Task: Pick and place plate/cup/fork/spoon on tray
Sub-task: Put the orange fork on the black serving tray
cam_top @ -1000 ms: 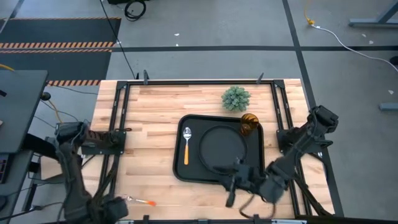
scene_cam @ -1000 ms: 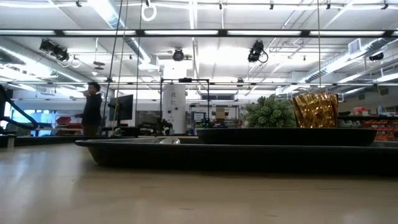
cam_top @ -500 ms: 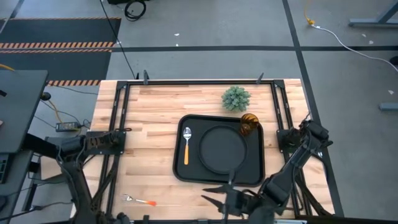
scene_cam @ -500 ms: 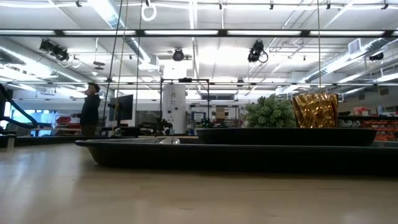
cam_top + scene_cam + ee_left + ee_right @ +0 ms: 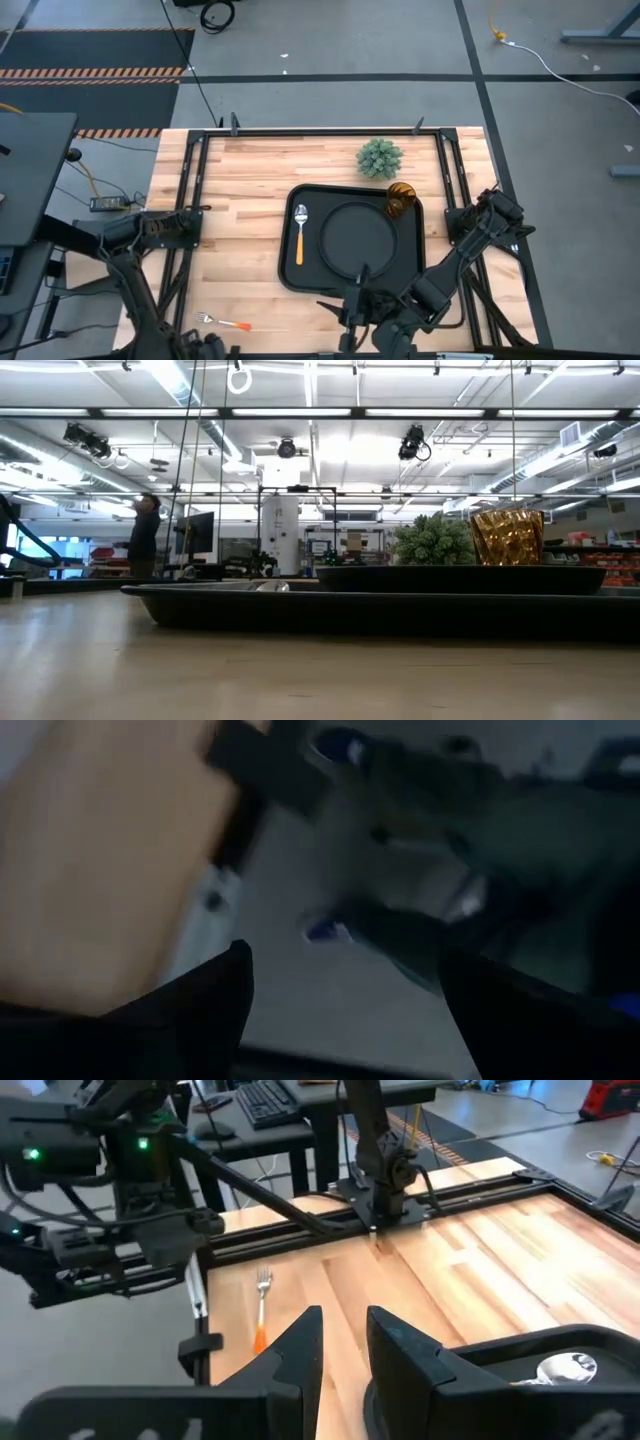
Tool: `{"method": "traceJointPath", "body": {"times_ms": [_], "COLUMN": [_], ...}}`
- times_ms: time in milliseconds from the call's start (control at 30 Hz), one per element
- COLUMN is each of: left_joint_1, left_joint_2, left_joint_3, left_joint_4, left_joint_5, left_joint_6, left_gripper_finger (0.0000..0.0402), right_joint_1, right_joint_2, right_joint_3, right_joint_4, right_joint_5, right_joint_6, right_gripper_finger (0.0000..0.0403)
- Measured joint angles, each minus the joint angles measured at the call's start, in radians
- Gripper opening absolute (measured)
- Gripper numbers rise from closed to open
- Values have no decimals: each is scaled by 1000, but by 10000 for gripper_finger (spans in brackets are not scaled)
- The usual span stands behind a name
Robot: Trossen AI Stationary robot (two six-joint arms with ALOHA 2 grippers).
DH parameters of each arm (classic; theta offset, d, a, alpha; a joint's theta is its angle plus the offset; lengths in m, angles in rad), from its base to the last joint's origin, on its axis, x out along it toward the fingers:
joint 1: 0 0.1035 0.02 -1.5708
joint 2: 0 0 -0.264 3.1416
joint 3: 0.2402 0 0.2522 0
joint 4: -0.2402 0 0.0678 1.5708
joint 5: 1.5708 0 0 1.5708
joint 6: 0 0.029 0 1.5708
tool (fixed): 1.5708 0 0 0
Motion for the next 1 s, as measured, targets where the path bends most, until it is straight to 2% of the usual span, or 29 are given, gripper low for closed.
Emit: {"method": "traceJointPath", "body": {"times_ms": [233,400,500,633,833,1000], "left_joint_1": [16,7,-3,-1,69,136], "left_joint_2": [0,0,14,45,59,59], "left_joint_3": [-8,-8,-8,-8,-9,-9], "left_joint_4": [-41,4,-30,-152,-429,-439], "left_joint_5": [-29,59,109,107,42,26], "left_joint_6": [54,20,-4,8,147,372], "left_gripper_finger": [318,318,318,318,318,318], "right_joint_1": [-8,-4,-5,-18,-28,-28], "right_joint_2": [0,-1,-1,-1,-1,-1], "right_joint_3": [-1,-27,-49,-88,-114,-114], "right_joint_4": [-4,-8,-7,-17,-16,4], "right_joint_5": [-111,-128,-128,-132,-172,-221], "right_joint_6": [25,56,63,101,154,166], "right_gripper_finger": [88,88,88,88,88,88]}}
